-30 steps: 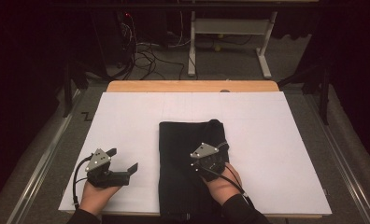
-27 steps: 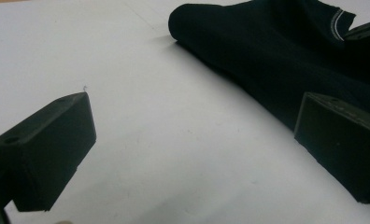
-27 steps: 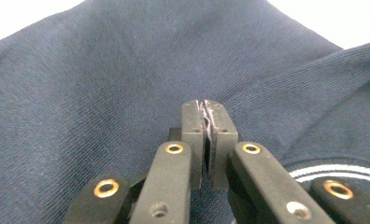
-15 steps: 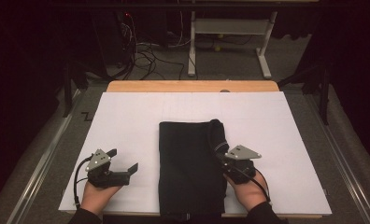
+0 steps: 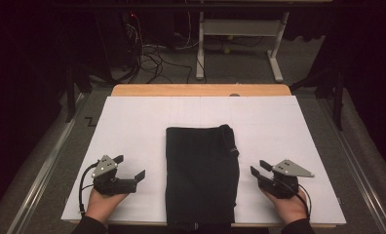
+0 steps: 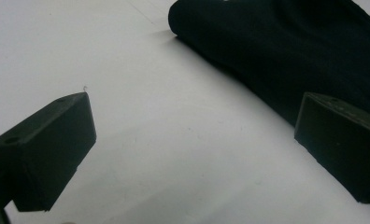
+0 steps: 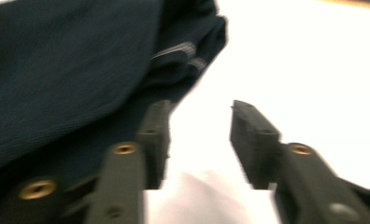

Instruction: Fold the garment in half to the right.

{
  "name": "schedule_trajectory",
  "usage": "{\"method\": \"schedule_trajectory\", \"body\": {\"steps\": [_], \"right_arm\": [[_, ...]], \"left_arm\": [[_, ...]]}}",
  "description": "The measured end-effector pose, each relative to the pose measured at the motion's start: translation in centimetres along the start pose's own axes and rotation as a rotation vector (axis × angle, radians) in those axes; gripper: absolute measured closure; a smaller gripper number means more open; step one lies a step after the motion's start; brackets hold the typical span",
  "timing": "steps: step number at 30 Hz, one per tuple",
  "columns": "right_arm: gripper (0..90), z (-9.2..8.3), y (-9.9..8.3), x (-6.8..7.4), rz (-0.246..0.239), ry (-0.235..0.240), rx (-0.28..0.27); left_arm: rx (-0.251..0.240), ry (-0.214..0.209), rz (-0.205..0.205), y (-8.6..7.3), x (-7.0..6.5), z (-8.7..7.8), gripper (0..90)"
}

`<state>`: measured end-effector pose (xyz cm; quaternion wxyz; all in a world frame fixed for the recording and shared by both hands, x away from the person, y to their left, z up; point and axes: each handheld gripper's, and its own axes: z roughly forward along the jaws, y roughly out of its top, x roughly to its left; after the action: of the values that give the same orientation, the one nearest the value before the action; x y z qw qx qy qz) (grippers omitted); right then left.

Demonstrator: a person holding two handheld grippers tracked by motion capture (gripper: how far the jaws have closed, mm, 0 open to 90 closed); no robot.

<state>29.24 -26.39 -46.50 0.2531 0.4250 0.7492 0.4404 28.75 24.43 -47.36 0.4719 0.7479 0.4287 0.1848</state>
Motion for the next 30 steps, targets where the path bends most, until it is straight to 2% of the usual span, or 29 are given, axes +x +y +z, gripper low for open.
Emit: {"method": "schedule_trajectory", "body": {"steps": [3,6,8,10,12,14,17,20,22,24,27,30], "right_arm": [[33.7,-1.1,-0.5,-2.2,0.039,-0.008,-0.068],[17.4,-2.7,-0.8,-3.7,0.070,-0.029,-0.136],[11.9,-3.8,-1.2,-4.3,0.071,-0.034,-0.166],[5.6,-4.7,-1.6,-5.0,0.058,-0.062,-0.185],[0.0,-5.4,-2.1,-5.5,0.077,-0.086,-0.183],[0.0,-5.9,-2.3,-5.4,0.089,-0.107,-0.179],[0.0,-6.5,-2.0,-4.5,0.060,-0.090,-0.214],[0.0,-6.1,-1.7,-3.7,0.038,-0.071,-0.226],[0.0,-5.6,-1.9,-3.6,0.040,-0.069,-0.203],[0.0,-5.2,-2.1,-3.7,0.047,-0.060,-0.188],[0.0,-5.7,-2.2,-3.5,0.042,-0.057,-0.218],[0.0,-6.0,-2.2,-3.3,0.017,-0.073,-0.232]], "left_arm": [[-0.008,-0.002,-0.010,-0.1,0.3,-0.1,0.0],[-0.025,-0.004,-0.022,-0.1,0.5,-0.4,0.0],[-0.035,-0.006,-0.025,-0.1,0.6,-0.6,0.0],[-0.040,-0.004,-0.026,-0.1,0.7,-0.7,0.0],[-0.047,-0.004,-0.026,-0.1,0.7,-0.8,0.0],[-0.051,-0.004,-0.027,0.0,0.7,-0.9,0.0],[-0.056,-0.008,-0.020,0.1,0.6,-0.8,0.0],[-0.049,-0.014,-0.017,0.0,0.6,-0.5,0.0],[-0.049,-0.029,-0.034,0.0,0.6,-0.4,0.0],[-0.057,-0.024,-0.024,0.1,0.3,-0.6,0.0],[-0.063,-0.022,-0.013,0.2,0.1,-0.7,0.0],[-0.056,-0.020,-0.013,0.2,0.0,-0.7,0.0]]}}
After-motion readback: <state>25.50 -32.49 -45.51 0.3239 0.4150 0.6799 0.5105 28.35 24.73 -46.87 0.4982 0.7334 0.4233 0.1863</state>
